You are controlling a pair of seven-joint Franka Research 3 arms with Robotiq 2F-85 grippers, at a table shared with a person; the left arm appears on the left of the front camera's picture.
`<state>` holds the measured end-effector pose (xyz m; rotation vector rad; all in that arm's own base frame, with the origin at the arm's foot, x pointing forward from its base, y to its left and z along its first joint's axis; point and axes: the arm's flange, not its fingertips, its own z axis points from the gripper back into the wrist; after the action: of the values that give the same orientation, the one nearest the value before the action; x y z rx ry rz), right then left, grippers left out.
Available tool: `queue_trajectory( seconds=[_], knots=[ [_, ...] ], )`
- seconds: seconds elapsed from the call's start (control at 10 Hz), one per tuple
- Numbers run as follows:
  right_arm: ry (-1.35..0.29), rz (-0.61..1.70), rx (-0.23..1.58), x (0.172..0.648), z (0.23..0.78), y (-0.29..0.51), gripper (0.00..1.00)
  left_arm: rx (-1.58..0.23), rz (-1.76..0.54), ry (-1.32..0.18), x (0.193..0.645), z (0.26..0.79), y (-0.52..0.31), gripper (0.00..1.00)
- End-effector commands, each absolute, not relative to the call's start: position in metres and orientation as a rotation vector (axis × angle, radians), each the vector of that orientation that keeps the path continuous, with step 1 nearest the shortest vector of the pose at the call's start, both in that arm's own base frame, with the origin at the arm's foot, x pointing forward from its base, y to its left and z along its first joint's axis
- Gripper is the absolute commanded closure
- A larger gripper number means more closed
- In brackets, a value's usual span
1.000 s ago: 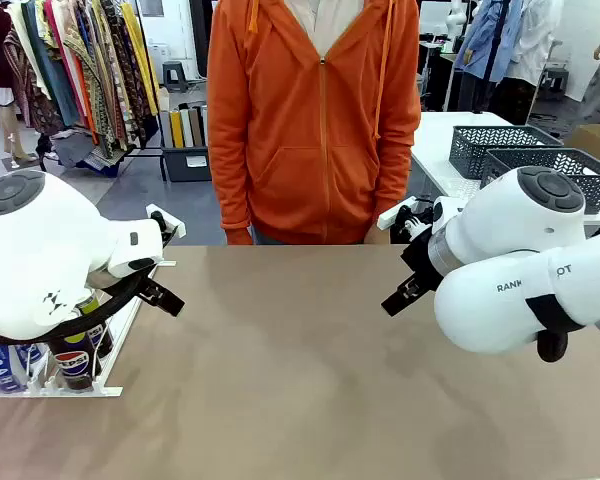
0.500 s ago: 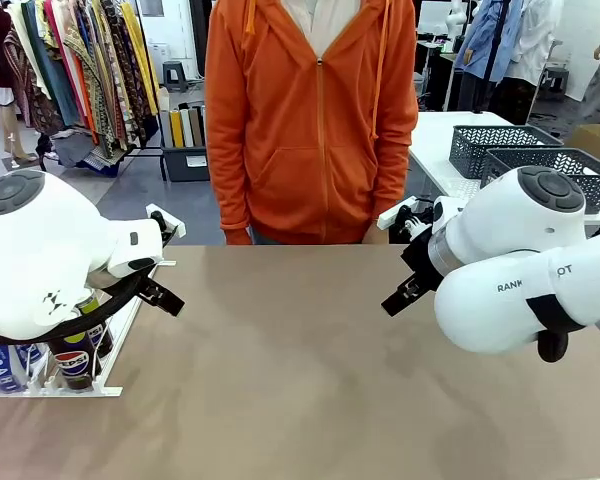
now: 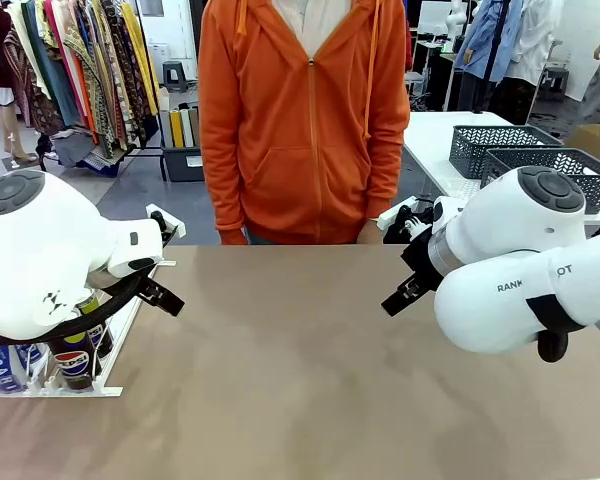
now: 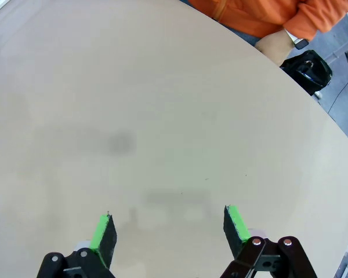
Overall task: Retrieve and store the cans from the dispenser.
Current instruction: Pick up one can from the Automatic Can Dispenser and place it in the middle of the table.
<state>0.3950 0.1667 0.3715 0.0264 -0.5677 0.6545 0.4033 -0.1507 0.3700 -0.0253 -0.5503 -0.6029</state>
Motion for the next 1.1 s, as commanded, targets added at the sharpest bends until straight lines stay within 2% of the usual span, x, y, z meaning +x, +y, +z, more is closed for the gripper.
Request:
queue_trajectory(
  seconds=[0.0, 0.7, 0.9, 1.0],
  knots=[
    [-0.568, 0.655, 0.027, 0.395, 0.371, 0.167, 0.00, -0.025, -0.604, -0.551, 0.403, 0.370, -0.151, 0.00],
    [-0.568, 0.655, 0.026, 0.395, 0.371, 0.167, 0.00, -0.025, -0.603, -0.550, 0.403, 0.370, -0.151, 0.00],
    [-0.405, 0.595, 0.235, 0.381, 0.403, 0.160, 0.00, -0.135, -0.669, -0.447, 0.388, 0.405, -0.152, 0.00],
    [-0.347, 0.520, 0.322, 0.372, 0.428, 0.151, 0.00, -0.223, -0.566, -0.376, 0.378, 0.438, -0.154, 0.00]
  ],
)
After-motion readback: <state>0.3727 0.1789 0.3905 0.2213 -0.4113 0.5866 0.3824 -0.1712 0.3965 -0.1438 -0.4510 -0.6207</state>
